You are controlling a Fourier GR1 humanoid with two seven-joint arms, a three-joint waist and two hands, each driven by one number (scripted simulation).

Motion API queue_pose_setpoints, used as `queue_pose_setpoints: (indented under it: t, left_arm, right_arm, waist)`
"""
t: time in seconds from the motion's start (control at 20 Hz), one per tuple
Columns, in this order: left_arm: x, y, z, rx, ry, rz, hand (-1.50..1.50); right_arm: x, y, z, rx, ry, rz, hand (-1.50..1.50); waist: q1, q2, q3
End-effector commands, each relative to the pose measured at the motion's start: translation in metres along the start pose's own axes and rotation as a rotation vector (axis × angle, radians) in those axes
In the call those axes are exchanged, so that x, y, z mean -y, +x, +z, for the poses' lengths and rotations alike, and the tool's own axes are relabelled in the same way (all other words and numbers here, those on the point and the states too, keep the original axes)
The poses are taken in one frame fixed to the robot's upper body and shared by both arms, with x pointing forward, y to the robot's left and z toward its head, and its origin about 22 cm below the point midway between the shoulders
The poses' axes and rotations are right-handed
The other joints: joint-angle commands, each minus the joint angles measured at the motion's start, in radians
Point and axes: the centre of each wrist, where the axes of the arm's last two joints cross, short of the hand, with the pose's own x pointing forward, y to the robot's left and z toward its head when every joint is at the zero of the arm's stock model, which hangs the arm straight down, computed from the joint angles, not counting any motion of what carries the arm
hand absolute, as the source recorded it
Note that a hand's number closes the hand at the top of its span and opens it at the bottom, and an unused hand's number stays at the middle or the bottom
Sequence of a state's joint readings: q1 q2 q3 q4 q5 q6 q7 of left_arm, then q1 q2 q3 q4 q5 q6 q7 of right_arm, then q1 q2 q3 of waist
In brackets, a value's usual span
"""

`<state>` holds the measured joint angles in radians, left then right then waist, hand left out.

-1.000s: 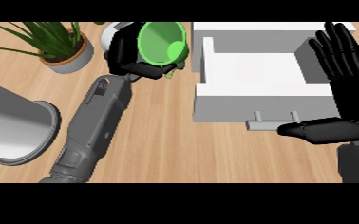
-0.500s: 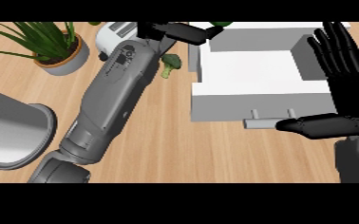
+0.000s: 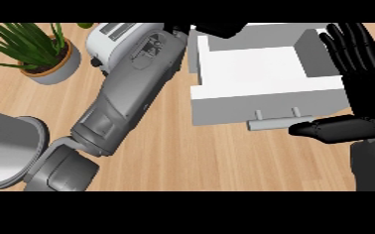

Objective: Pick up the cup, place it into the drawer and close the drawer

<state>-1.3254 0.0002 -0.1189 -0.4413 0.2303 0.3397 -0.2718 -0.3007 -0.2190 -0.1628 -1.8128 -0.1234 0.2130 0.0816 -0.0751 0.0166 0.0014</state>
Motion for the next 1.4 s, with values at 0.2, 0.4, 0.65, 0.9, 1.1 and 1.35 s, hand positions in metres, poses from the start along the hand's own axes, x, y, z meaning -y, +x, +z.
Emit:
queue_pose_setpoints:
  t: [0.2, 0.4, 0.65, 0.9, 1.1, 1.35]
  left_arm:
    - [0.005, -0.024, 0.008, -0.165, -0.125, -0.125, 1.50]
    - [0.003, -0.040, 0.017, -0.205, -0.146, -0.133, 1.50]
    - [0.002, -0.051, 0.026, -0.183, -0.122, -0.061, -1.50]
    - [0.003, -0.047, 0.026, -0.107, -0.089, 0.071, -1.50]
    - [0.006, -0.034, 0.021, -0.017, -0.067, 0.190, -1.50]
    - [0.004, -0.030, 0.018, 0.017, 0.023, 0.248, -1.50]
  right_arm:
    - [-0.013, -0.001, -0.010, 0.033, 0.068, -0.020, -1.50]
    - [-0.011, 0.001, -0.014, 0.070, 0.090, -0.040, -1.50]
    - [-0.025, 0.010, -0.028, 0.085, 0.143, -0.041, -1.50]
    - [-0.046, 0.004, -0.030, 0.080, 0.347, -0.184, 1.50]
    - [-0.059, 0.007, -0.030, 0.101, 0.555, -0.238, 1.50]
    - [-0.049, -0.002, -0.019, -0.112, 0.788, 0.000, 1.50]
  waist:
    - [-0.074, 0.019, 0.002]
    - [-0.102, 0.025, 0.002]
    - [-0.131, 0.038, 0.000]
    - [-0.137, 0.038, -0.001]
    - [-0.140, 0.031, -0.001]
    - [-0.077, 0.017, -0.002]
